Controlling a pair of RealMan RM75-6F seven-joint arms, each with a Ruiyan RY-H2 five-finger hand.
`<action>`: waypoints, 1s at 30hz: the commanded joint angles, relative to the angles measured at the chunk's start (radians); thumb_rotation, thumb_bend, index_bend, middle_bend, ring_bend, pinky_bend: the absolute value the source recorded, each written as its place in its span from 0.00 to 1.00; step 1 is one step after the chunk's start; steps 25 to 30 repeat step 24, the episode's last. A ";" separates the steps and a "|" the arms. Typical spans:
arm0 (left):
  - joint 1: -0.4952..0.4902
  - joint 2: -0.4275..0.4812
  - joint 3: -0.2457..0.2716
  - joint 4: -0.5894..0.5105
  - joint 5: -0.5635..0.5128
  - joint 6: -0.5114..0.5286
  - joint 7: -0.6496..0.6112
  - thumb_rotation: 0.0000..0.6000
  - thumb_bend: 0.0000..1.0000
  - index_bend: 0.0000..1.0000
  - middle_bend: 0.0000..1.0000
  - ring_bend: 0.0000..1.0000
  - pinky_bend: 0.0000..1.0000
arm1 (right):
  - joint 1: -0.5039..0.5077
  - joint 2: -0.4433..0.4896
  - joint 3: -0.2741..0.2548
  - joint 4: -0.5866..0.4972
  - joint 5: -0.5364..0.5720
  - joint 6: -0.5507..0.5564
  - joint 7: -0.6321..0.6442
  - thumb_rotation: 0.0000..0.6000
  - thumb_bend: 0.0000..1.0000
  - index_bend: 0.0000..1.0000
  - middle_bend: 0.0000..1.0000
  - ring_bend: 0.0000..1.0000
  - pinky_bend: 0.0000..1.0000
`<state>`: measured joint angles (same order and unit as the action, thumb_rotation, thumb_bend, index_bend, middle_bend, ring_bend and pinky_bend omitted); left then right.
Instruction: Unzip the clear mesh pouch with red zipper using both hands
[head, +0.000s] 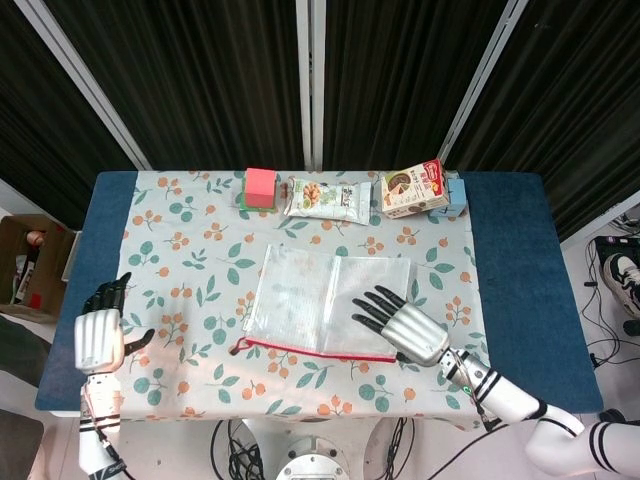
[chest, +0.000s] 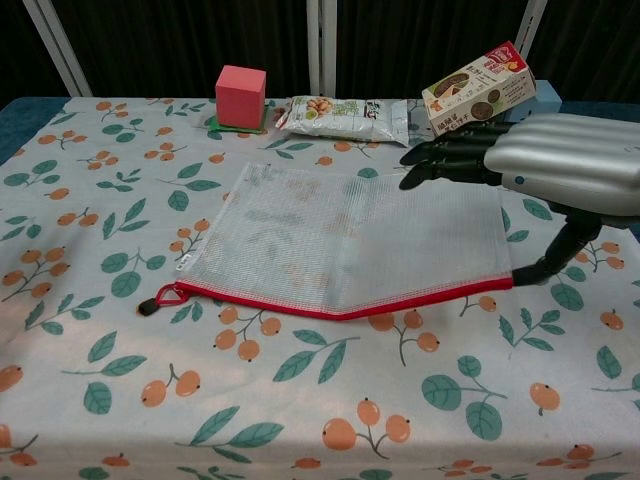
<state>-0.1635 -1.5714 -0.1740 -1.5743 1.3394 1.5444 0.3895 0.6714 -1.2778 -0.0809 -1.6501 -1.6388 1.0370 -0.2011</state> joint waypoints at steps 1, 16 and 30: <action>0.014 0.031 0.004 -0.004 0.003 0.006 -0.037 1.00 0.02 0.11 0.19 0.16 0.27 | -0.043 0.096 -0.028 -0.095 0.090 -0.054 -0.017 1.00 0.00 0.00 0.00 0.00 0.00; 0.085 0.293 0.121 0.048 0.093 -0.033 -0.239 1.00 0.02 0.18 0.20 0.16 0.24 | -0.368 0.134 0.032 0.062 0.130 0.451 0.233 1.00 0.09 0.12 0.14 0.03 0.04; 0.175 0.325 0.194 0.021 0.155 0.067 -0.212 1.00 0.02 0.18 0.20 0.16 0.23 | -0.513 0.115 -0.004 0.190 0.073 0.606 0.413 1.00 0.10 0.12 0.13 0.03 0.04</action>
